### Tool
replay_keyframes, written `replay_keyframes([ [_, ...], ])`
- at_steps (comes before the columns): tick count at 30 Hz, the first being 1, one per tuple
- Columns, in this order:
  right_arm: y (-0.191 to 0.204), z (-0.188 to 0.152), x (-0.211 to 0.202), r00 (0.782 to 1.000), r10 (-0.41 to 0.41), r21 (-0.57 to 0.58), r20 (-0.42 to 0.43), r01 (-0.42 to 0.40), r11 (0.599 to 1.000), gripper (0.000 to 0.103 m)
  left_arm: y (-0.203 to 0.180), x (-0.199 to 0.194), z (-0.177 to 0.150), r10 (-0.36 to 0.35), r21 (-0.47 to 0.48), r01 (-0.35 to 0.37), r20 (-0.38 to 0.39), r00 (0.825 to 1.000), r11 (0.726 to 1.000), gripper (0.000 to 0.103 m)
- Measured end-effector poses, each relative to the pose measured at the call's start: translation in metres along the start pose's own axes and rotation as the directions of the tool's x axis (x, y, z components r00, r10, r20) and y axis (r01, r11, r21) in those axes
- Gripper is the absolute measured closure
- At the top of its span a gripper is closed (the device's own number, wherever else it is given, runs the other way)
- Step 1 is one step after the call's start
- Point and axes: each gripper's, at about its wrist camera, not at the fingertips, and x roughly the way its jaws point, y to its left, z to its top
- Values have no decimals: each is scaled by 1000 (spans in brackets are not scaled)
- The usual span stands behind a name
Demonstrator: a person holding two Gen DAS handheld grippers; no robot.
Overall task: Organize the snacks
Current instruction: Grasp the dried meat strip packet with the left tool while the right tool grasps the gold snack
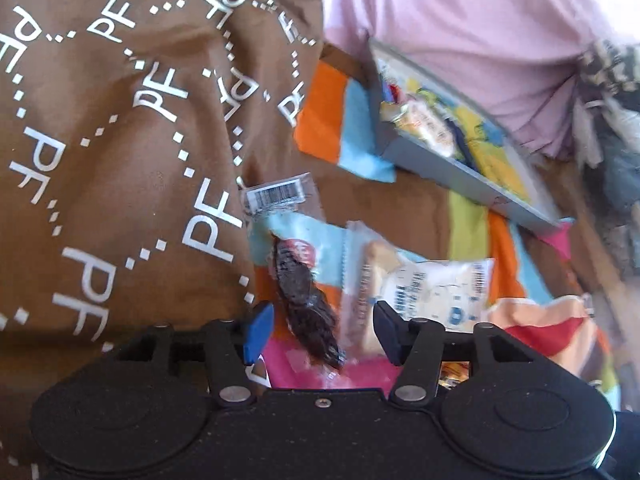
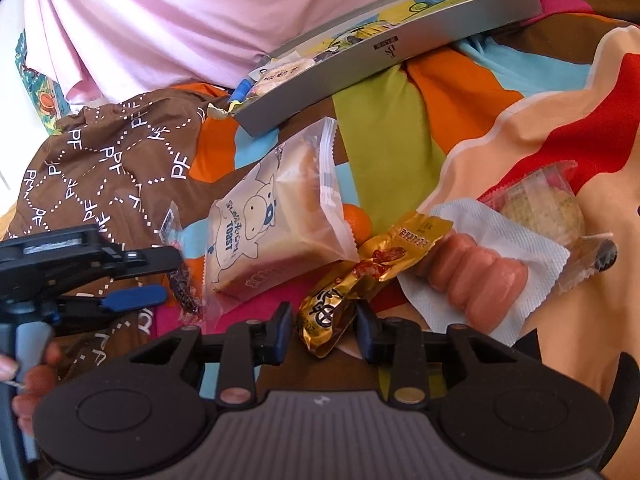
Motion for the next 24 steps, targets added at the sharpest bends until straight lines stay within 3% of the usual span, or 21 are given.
replay_keyframes([
  [3, 1, 0, 0, 1000, -1, -5, 1, 1, 1000, 66, -2, 10, 2, 28, -14, -28, 0, 1000, 1000, 35],
  [7, 2, 0, 1, 1000, -1, -10, 1, 1, 1000, 65, -7, 18, 2, 47, 24, -48, 11, 999, 999, 34],
  [8, 2, -1, 1, 1000, -2, -14, 2, 2, 1000, 65, -6, 18, 2, 47, 25, -47, 18, 999, 999, 37],
  [9, 2, -1, 1, 1000, -2, -17, 4, 3, 1000, 65, -4, 18, 2, 53, 19, -53, 25, 998, 998, 48],
  [13, 3, 0, -1, 1000, 3, -24, 1, -3, 1000, 67, 5, 11, 0, 35, -34, -33, 59, 998, 999, 50],
  [24, 13, 0, -29, 1000, -27, -173, -11, 25, 985, 72, 4, -15, -10, -15, -63, 20, 70, 997, 998, 54],
])
